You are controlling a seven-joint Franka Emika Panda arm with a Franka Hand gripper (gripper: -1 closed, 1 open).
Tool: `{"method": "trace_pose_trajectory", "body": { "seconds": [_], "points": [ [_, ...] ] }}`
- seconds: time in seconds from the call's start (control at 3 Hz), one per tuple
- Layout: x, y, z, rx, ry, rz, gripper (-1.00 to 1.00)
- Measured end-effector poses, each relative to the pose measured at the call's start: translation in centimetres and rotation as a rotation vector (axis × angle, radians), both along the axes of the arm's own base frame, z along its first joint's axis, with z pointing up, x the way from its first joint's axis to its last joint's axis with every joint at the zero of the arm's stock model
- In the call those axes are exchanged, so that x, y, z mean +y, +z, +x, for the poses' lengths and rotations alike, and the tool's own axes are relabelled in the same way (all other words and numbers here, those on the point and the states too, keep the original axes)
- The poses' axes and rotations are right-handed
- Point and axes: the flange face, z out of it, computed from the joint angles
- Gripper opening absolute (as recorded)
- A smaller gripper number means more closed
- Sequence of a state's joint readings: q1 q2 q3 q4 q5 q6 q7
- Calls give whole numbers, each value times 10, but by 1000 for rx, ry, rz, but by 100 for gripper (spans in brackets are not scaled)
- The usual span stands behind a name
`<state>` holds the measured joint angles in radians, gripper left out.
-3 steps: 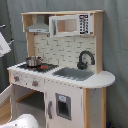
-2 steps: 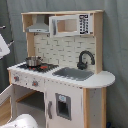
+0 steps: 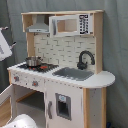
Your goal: Play with the kitchen
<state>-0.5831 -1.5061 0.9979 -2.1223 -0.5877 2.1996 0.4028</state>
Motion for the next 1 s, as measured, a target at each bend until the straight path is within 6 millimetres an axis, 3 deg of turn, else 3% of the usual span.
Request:
{"method": "trace_pose_trajectory", "body": {
  "seconds": [1.0],
  "points": [
    [-135, 42, 4, -116, -197, 244, 100]
  ]
}}
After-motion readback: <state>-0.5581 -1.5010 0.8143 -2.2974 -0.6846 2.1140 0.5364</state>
